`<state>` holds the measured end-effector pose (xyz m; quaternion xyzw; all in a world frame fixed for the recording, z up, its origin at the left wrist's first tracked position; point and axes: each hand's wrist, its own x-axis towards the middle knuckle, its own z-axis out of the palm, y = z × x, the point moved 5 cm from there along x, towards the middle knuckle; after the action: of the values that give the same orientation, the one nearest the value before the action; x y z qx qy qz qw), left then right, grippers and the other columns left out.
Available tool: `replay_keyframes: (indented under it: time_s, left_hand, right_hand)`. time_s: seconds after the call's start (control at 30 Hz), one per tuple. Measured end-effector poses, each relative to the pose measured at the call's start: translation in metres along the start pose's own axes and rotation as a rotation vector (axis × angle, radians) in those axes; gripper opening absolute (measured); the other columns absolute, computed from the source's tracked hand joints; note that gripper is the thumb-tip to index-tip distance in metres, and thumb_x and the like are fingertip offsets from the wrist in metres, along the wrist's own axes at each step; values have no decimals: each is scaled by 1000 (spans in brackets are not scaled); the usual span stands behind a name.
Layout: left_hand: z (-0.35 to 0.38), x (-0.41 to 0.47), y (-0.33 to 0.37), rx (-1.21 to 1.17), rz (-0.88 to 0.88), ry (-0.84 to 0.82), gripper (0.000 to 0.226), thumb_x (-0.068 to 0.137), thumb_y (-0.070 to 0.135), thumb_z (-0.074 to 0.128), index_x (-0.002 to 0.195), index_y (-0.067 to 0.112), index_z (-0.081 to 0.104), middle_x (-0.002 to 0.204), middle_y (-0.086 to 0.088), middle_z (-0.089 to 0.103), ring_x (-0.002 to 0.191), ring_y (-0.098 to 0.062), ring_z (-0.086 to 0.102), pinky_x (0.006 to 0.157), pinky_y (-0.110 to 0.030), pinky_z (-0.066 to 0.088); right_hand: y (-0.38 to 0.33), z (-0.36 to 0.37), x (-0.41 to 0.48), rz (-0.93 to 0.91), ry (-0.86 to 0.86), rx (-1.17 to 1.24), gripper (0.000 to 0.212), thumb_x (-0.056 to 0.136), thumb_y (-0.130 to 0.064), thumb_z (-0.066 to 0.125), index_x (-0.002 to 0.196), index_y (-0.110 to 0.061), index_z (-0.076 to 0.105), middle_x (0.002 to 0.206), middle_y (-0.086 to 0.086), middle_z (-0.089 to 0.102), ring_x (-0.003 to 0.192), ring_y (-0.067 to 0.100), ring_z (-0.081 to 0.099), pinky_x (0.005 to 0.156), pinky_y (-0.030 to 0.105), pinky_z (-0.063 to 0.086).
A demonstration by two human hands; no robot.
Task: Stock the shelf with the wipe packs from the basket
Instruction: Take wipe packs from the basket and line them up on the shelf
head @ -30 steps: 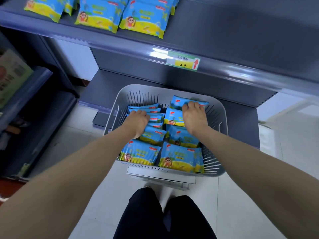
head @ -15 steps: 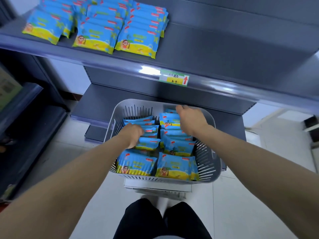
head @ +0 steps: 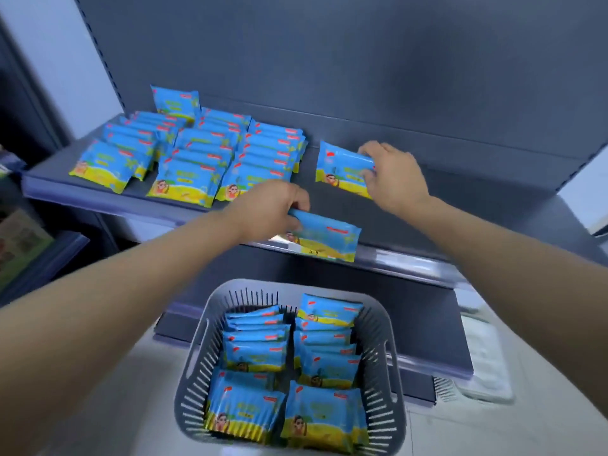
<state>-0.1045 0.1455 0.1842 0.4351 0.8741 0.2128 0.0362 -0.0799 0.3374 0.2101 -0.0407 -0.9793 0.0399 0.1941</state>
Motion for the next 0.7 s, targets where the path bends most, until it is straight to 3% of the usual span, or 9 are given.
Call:
replay_keyframes:
  time_s: [0.23,0.47,0.6,0.7]
  left_hand:
    - [-18,88,-6,-18,-136,38,14,73,12,73,84,9,65,83,-9,65,74,-23,57,65,-31,44]
    - [6,158,-47,-20,-272,10,10,75,14,71,82,15,64,73,-1,60,66,-18,52,56,-24,37]
    - [12,189,-68,-5,-305,28,10,76,17,70,83,19,63,74,2,57,69,-18,52,59,-25,39]
    - [13,210,-82,20,-310,56,15,78,20,69,92,24,64,85,3,57,81,-19,55,67,-28,43]
  right_hand:
    - [55,14,96,126,-137,175,28,82,-6,56,107,-16,60,108,9,64,96,30,57,78,36,47]
    - [86,77,168,153,-249,256,19,79,-10,65,93,-22,63,101,4,68,87,27,62,79,39,54]
    - [94,108,194,176,-271,346,16,78,-12,67,92,-20,63,100,6,67,88,27,62,81,39,53]
    - [99,122,202,151,-243,295,17,82,-12,60,98,-18,63,100,7,67,89,29,61,79,40,53]
